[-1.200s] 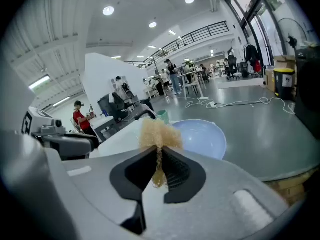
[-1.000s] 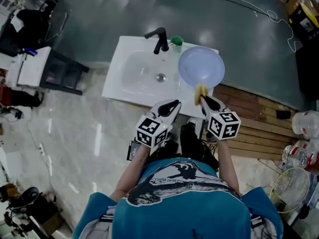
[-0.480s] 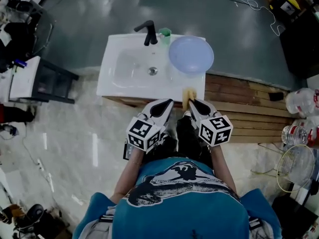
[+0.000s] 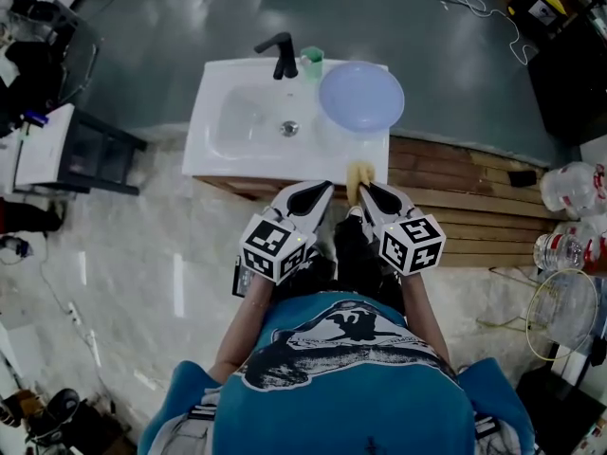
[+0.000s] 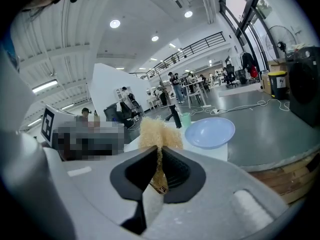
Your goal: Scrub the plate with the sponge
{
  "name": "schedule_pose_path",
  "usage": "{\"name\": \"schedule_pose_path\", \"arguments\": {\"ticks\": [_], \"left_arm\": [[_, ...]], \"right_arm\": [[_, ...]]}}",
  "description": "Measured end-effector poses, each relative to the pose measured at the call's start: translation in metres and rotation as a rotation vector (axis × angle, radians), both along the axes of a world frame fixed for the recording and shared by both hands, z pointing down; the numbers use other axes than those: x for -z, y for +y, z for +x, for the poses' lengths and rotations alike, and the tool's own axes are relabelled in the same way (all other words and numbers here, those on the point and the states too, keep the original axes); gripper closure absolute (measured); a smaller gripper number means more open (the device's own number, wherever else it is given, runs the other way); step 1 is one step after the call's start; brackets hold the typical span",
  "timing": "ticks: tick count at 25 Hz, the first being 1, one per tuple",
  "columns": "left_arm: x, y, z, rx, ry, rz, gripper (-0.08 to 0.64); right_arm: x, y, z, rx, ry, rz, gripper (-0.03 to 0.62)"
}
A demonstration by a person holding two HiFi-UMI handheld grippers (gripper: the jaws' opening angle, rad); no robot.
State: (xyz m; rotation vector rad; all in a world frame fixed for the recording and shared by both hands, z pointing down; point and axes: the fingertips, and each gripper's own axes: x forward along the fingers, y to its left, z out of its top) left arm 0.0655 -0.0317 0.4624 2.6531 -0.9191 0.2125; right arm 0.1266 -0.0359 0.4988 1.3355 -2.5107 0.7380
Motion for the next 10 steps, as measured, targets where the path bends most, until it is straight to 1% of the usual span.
{"name": "schedule_pose_path", "arguments": {"ticks": [10], "left_arm": [[0.0066, 0.0026, -0.0079, 0.013, 0.015, 0.012, 0.549]], "right_arm": [[0.0041, 0.0000, -0.0082, 0.012, 0.005, 0.008, 0.566]]}}
